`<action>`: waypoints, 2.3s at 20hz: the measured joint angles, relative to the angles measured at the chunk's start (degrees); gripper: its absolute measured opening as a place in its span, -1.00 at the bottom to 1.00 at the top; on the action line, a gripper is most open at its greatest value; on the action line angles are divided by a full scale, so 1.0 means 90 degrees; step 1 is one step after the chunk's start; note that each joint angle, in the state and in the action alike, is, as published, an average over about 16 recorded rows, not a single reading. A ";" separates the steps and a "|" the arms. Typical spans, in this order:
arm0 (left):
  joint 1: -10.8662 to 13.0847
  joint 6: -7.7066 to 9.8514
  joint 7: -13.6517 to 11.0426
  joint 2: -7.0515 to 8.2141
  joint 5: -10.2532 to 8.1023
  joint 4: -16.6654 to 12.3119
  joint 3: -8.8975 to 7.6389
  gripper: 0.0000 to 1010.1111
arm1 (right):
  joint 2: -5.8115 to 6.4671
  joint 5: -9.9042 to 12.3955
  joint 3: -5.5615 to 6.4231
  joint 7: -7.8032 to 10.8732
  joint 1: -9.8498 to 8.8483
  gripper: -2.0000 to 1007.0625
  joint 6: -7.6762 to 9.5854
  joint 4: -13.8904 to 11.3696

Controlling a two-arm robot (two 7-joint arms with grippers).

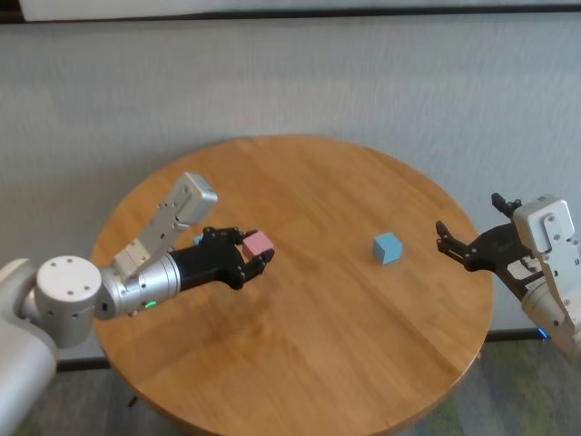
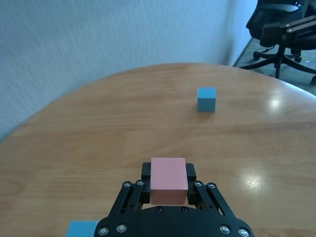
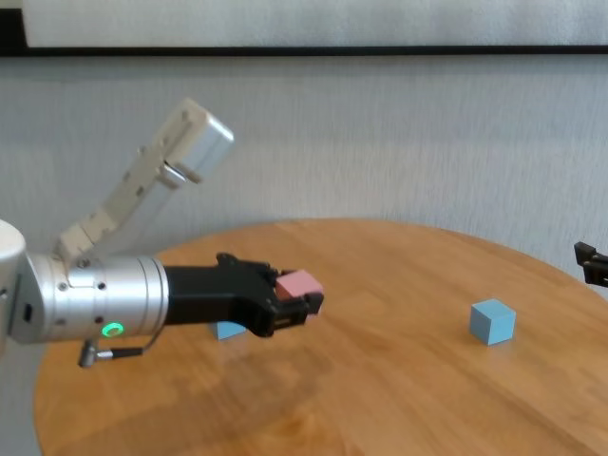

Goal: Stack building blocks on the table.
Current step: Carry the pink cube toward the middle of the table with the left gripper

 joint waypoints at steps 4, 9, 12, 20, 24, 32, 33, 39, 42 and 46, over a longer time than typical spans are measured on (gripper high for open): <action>-0.0184 -0.0015 -0.0020 -0.0213 0.0104 0.0456 0.0064 -0.21 | 0.0000 0.0000 0.0000 0.0000 0.0000 0.99 0.0000 0.0000; -0.0335 -0.0087 -0.0062 -0.0428 0.0194 0.0893 0.0102 -0.21 | 0.0000 0.0000 0.0000 0.0000 0.0000 0.99 0.0000 0.0000; -0.0396 -0.0133 -0.0092 -0.0529 0.0236 0.1071 0.0113 -0.21 | 0.0000 0.0000 0.0000 0.0000 0.0000 0.99 0.0000 0.0000; -0.0469 -0.0201 -0.0158 -0.0701 0.0322 0.1276 0.0132 -0.21 | 0.0000 0.0000 0.0000 0.0000 0.0000 0.99 0.0000 0.0000; -0.0474 -0.0212 -0.0185 -0.0752 0.0358 0.1315 0.0145 -0.21 | 0.0000 0.0000 0.0000 0.0000 0.0000 0.99 0.0000 0.0000; -0.0503 -0.0245 -0.0244 -0.0862 0.0429 0.1457 0.0189 -0.21 | 0.0000 0.0000 0.0000 0.0000 0.0000 0.99 0.0000 0.0000; -0.0509 -0.0251 -0.0251 -0.0876 0.0437 0.1480 0.0194 -0.21 | 0.0000 0.0000 0.0000 0.0000 0.0000 0.99 0.0000 0.0000; -0.0535 -0.0279 -0.0307 -0.0940 0.0472 0.1579 0.0214 -0.21 | 0.0000 0.0000 0.0000 0.0000 0.0000 0.99 0.0000 0.0000; -0.0538 -0.0292 -0.0339 -0.0950 0.0478 0.1591 0.0216 -0.19 | 0.0000 0.0000 0.0000 0.0000 0.0000 0.99 0.0000 0.0000; -0.0515 -0.0297 -0.0366 -0.0929 0.0469 0.1533 0.0203 -0.11 | 0.0000 0.0000 0.0000 0.0000 0.0000 0.99 0.0000 0.0000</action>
